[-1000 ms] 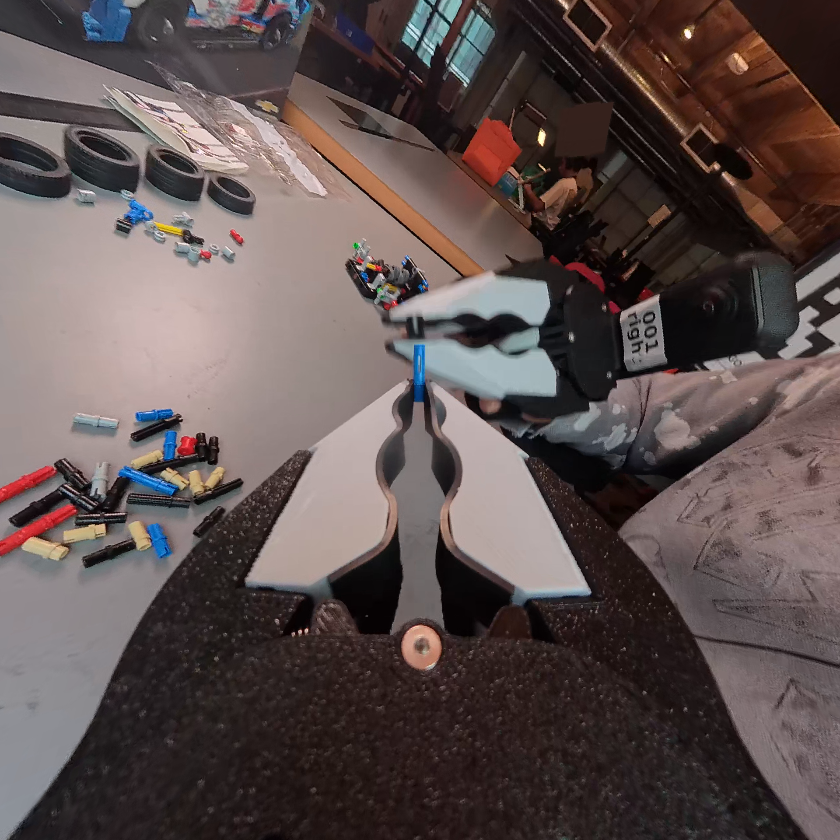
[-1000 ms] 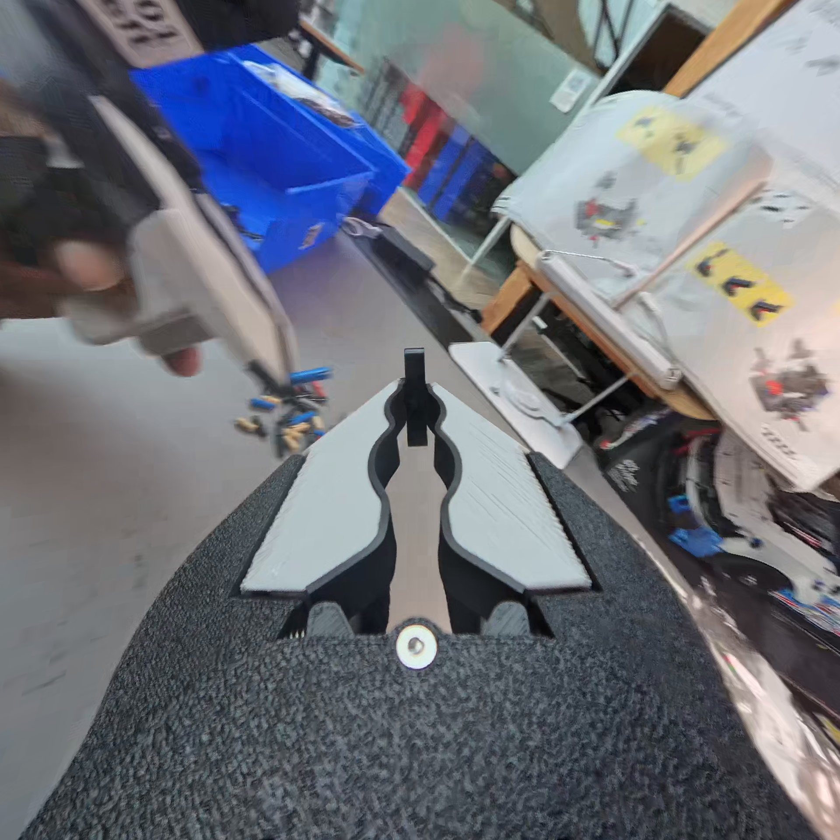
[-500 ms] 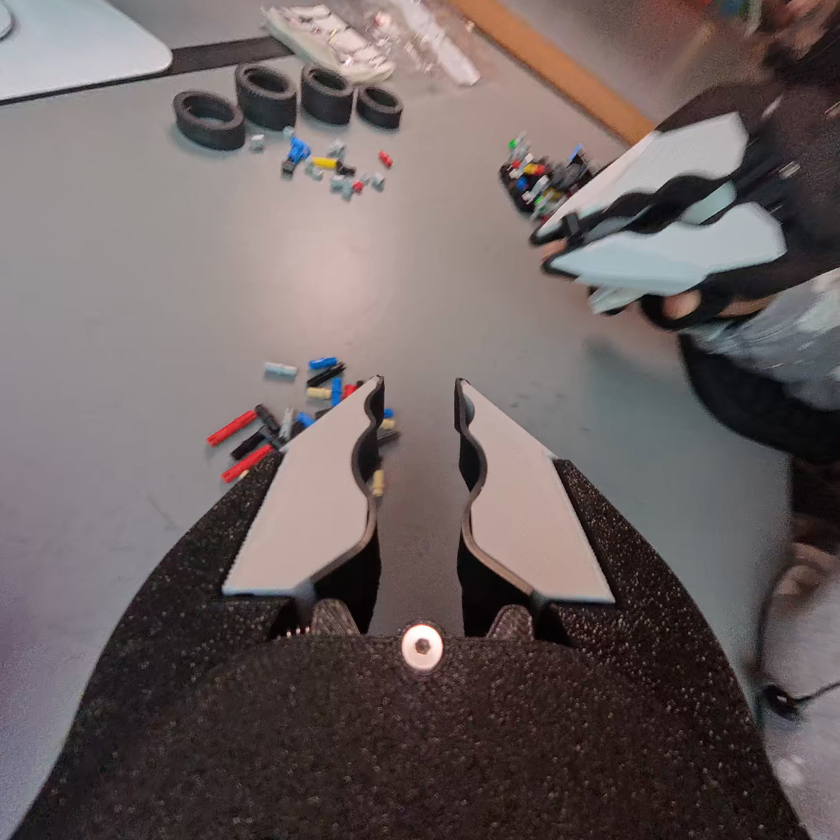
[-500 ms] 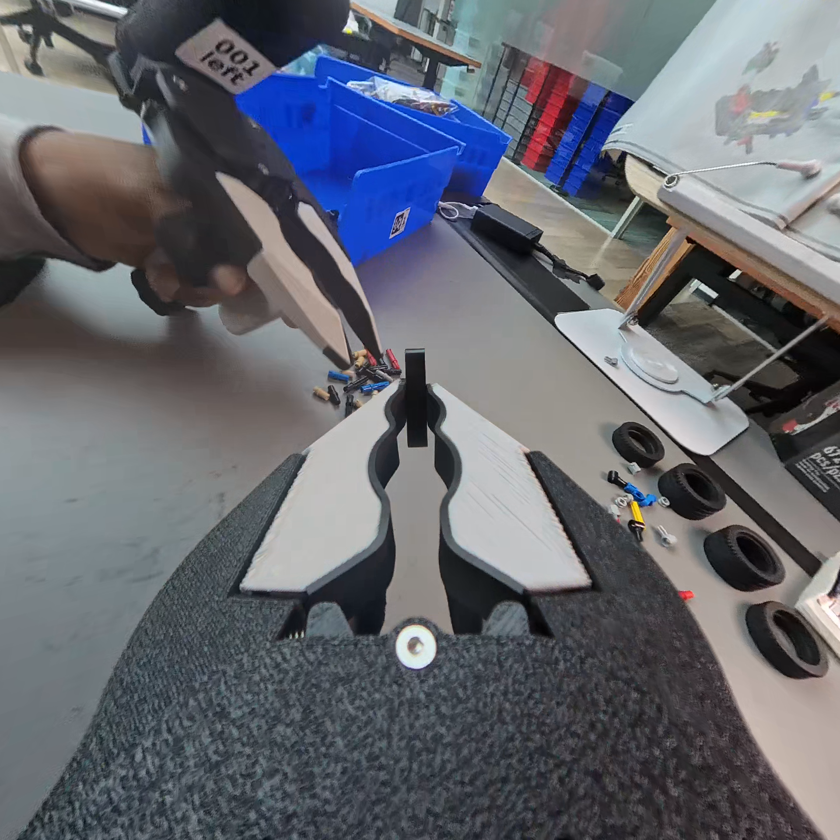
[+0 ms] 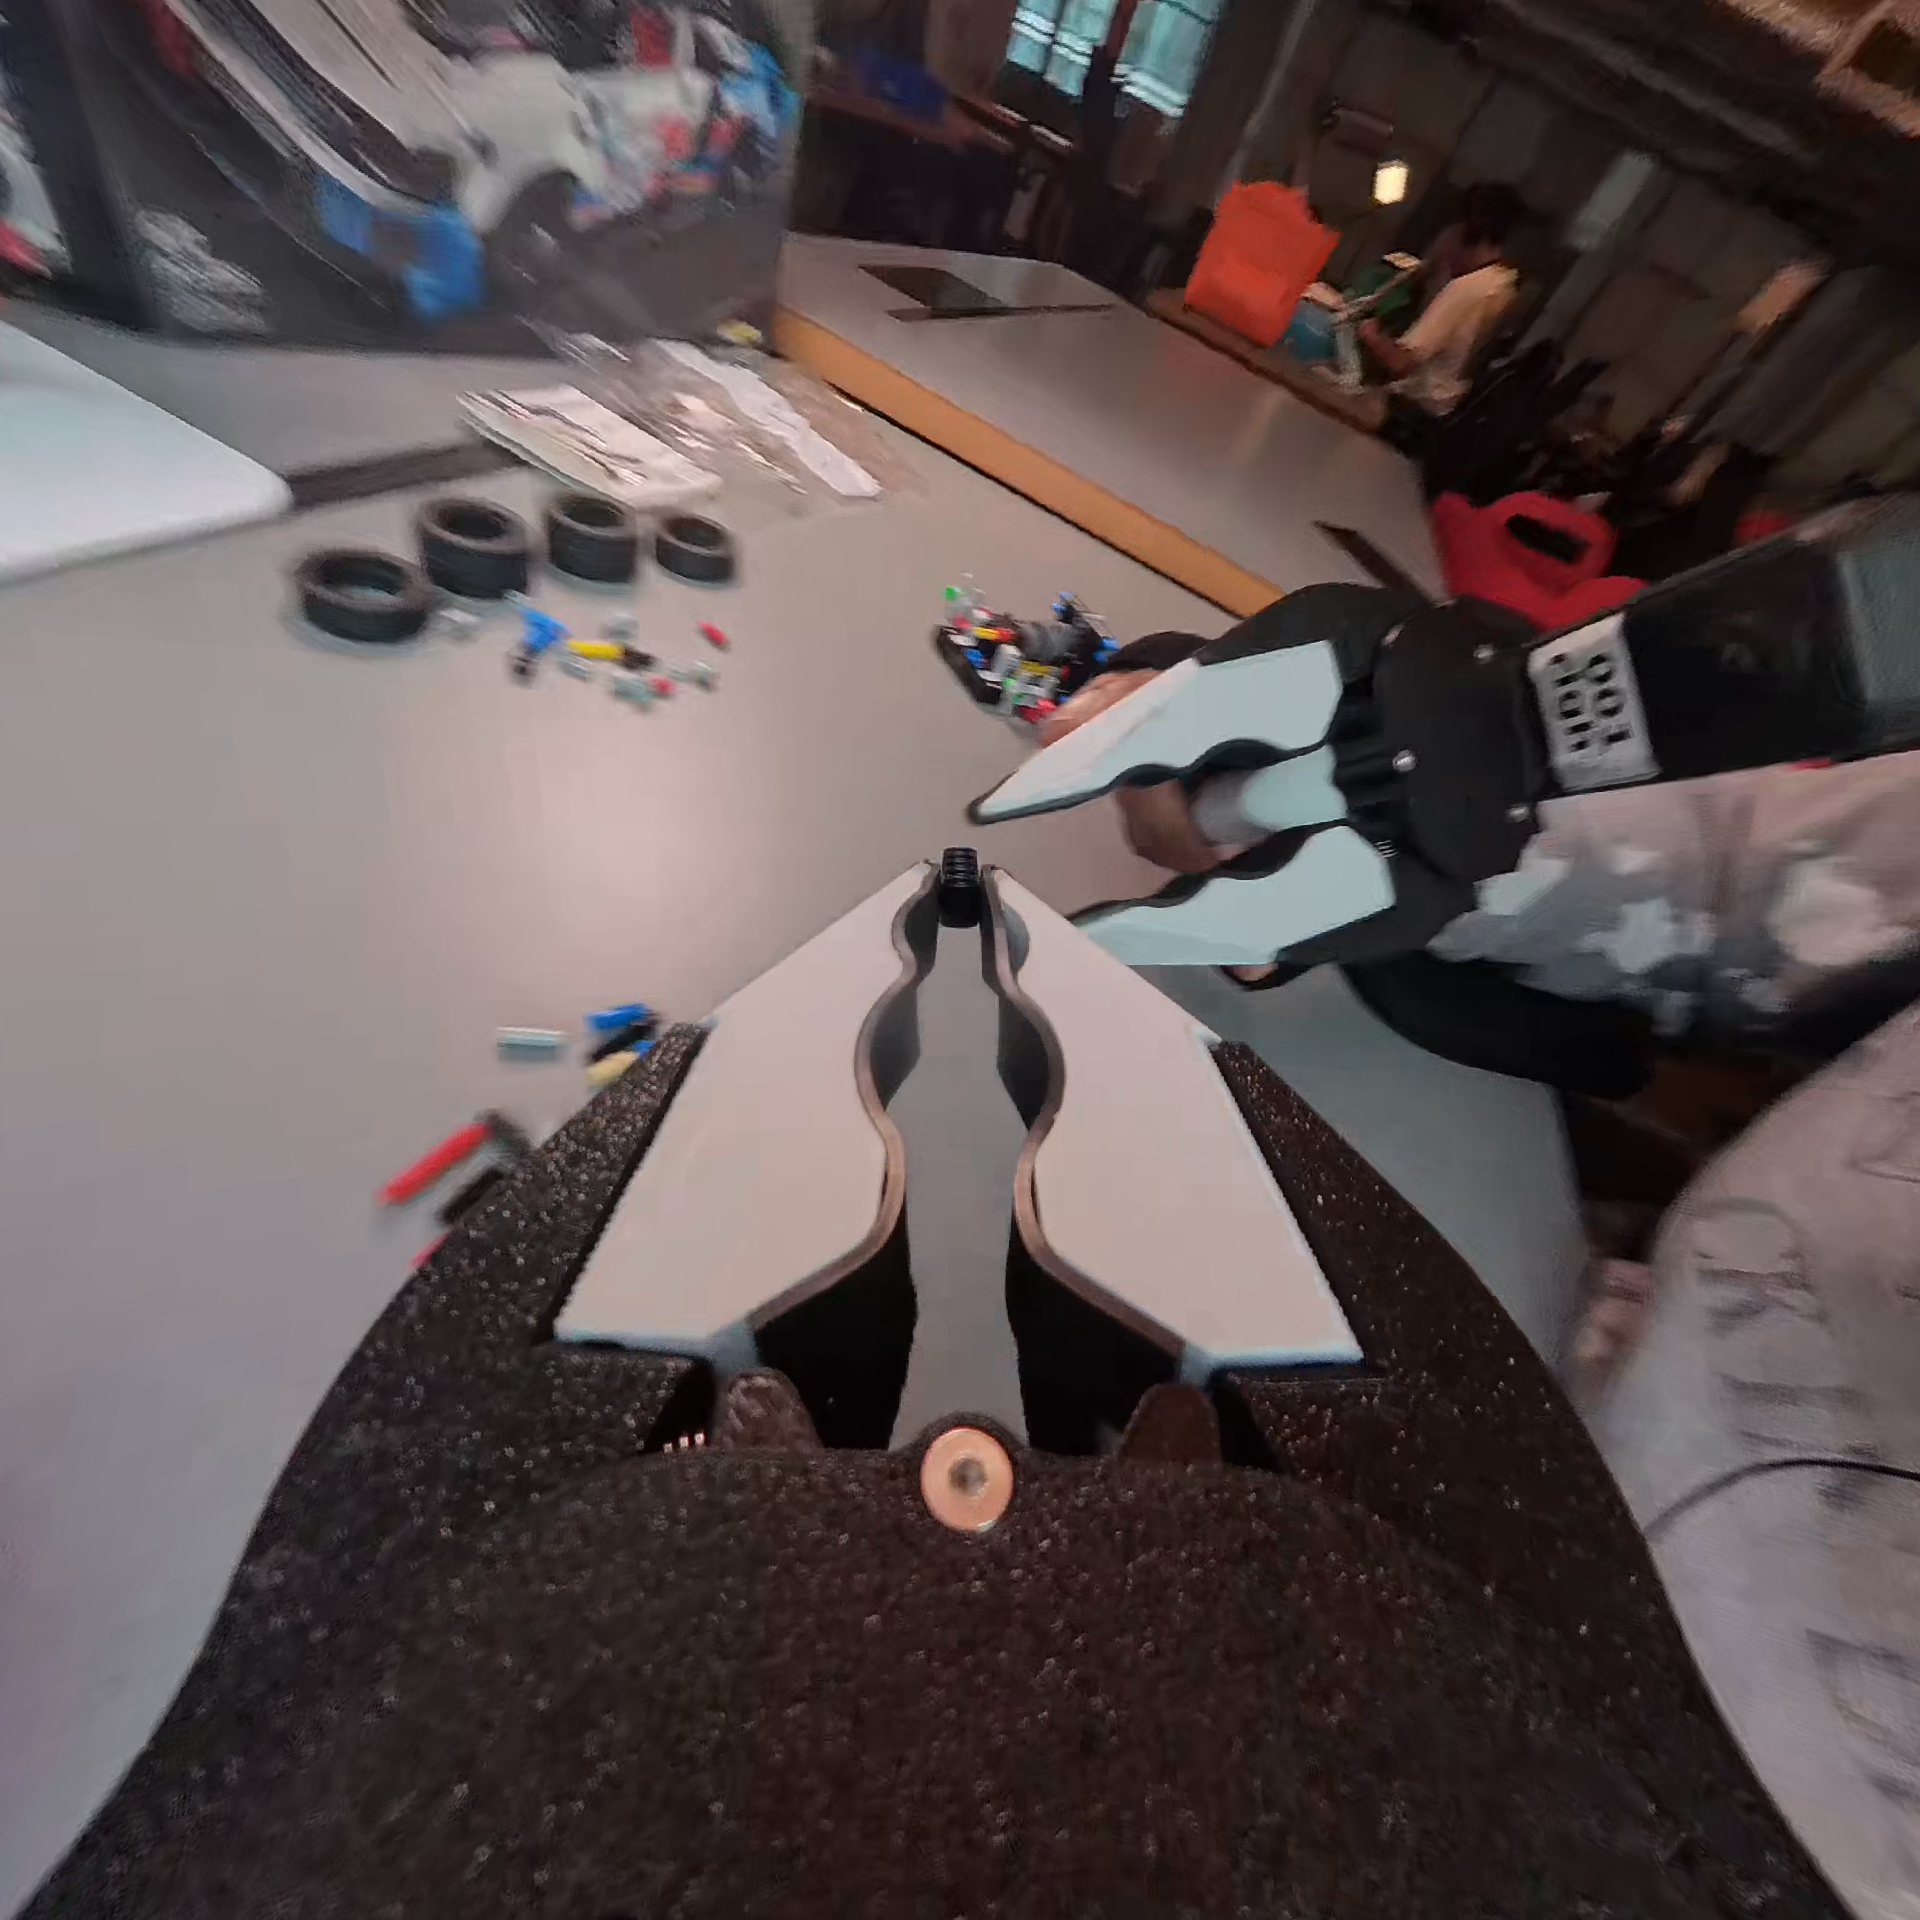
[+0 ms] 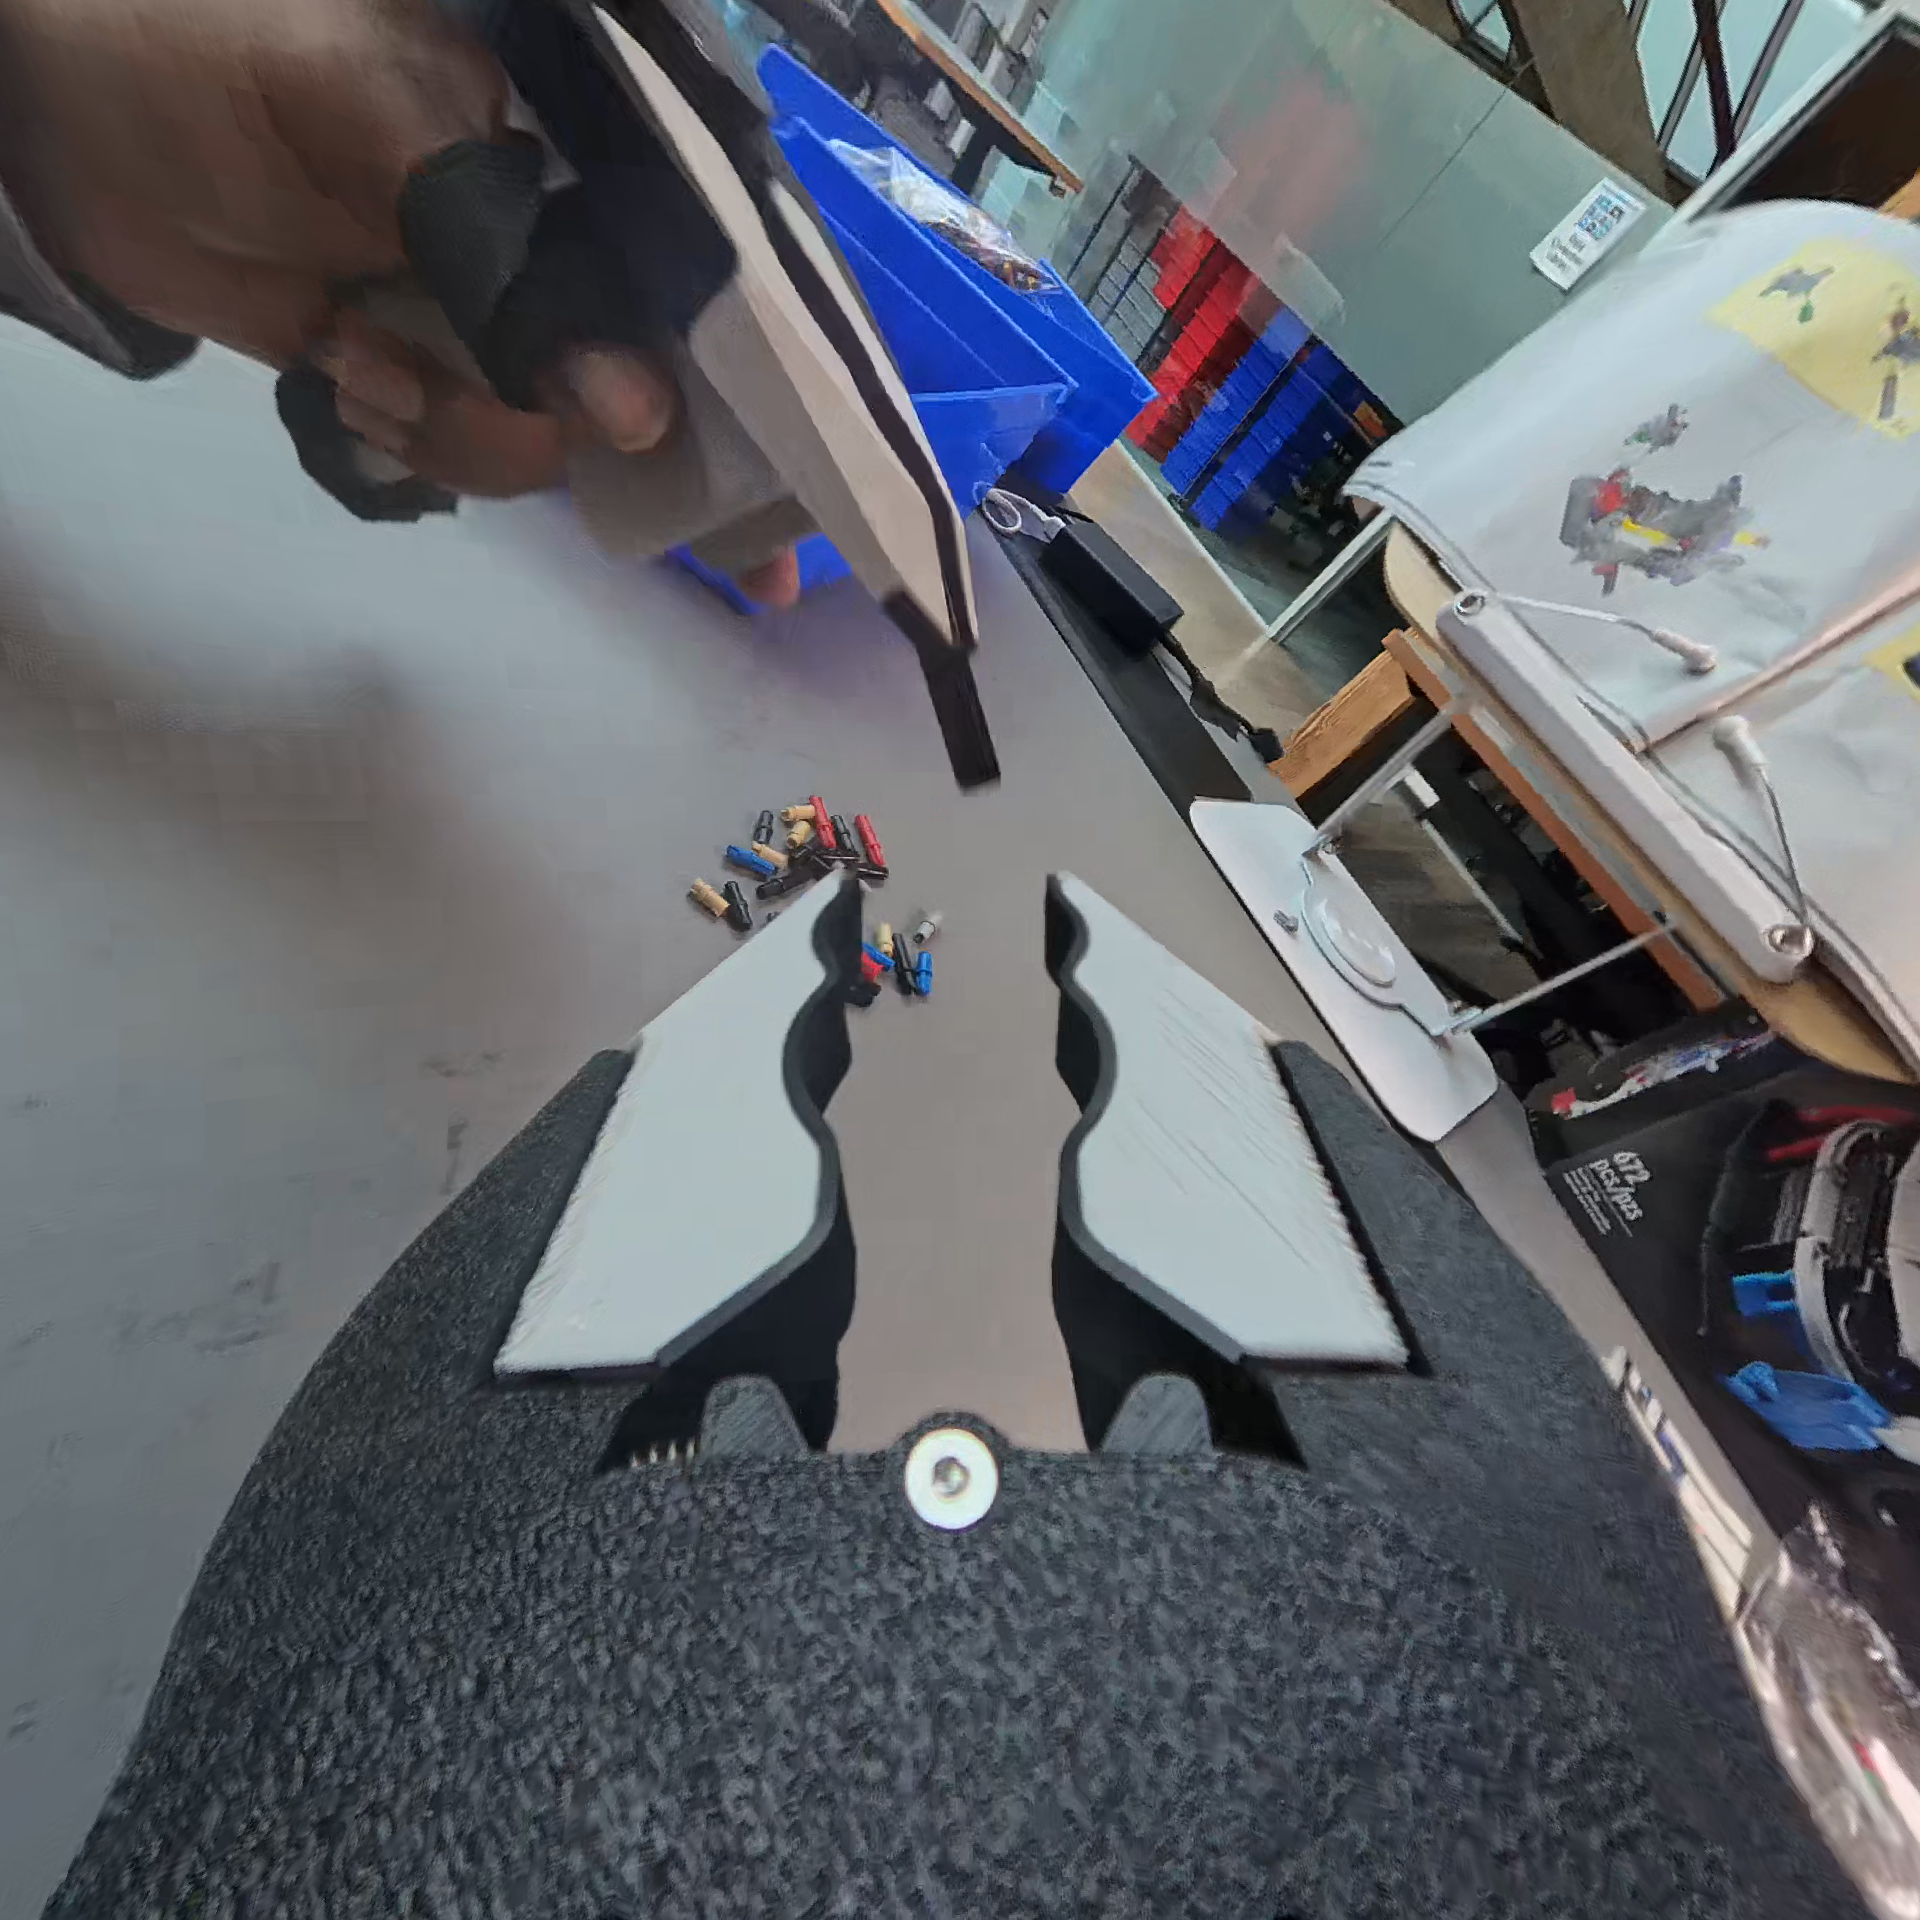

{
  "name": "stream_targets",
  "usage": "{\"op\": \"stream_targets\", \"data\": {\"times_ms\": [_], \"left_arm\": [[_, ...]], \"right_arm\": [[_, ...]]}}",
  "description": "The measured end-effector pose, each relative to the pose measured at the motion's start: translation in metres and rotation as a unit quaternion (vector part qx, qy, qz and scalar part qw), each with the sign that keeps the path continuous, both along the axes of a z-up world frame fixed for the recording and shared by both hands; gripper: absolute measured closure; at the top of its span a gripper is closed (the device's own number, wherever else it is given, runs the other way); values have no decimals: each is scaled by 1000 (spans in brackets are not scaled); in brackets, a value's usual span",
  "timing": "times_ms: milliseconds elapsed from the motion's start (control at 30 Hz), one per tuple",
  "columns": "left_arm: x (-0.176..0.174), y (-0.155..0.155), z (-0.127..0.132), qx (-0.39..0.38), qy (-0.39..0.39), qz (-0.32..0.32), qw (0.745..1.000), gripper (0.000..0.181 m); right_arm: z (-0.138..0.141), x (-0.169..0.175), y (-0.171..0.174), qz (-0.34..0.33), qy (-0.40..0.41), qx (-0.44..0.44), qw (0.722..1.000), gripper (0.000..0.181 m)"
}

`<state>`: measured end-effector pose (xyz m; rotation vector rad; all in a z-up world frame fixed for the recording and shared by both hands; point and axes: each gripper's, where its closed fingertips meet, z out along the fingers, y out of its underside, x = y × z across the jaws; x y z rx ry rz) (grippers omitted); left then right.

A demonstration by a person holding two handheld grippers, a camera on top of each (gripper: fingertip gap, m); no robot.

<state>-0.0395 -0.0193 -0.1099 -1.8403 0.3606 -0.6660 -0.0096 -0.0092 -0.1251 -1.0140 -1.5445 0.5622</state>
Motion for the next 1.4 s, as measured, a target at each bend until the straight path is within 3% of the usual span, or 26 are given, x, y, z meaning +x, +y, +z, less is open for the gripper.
{"op": "stream_targets", "data": {"times_ms": [33,100,167,233,333,467,567,700,800,933,1000,1167,1400], "left_arm": [[-31,4,10,37,71,69,994,175],[-109,-2,33,89,225,219,945,175],[-180,-20,32,41,322,327,887,174],[-218,-34,18,-16,326,371,869,174],[-239,-44,-9,-86,334,381,858,174],[-246,-46,-22,-105,344,381,852,172],[-250,-44,-16,-88,330,402,849,142],[-234,-34,7,-19,241,397,885,111],[-220,-31,30,44,165,374,912,106],[-210,-29,50,104,133,351,921,90],[-204,-28,57,131,117,334,926,98],[-190,-27,72,190,78,303,930,149],[-173,-25,81,249,77,288,921,181]], "right_arm": [[4,5,11,-14,4,-23,1000,140],[10,20,42,-55,1,-52,997,136],[18,39,75,-99,0,-68,993,135],[31,60,106,-138,1,-74,988,135],[53,96,143,-186,7,-91,978,135],[75,137,171,-228,55,-127,964,139],[78,147,177,-239,78,-139,958,139],[74,139,174,-239,71,-121,961,135],[72,129,170,-231,73,-113,964,130],[73,117,164,-219,99,-119,963,126],[71,111,160,-209,110,-125,964,126],[62,103,153,-190,120,-117,967,140],[34,83,130,-136,107,-144,974,152]]}}
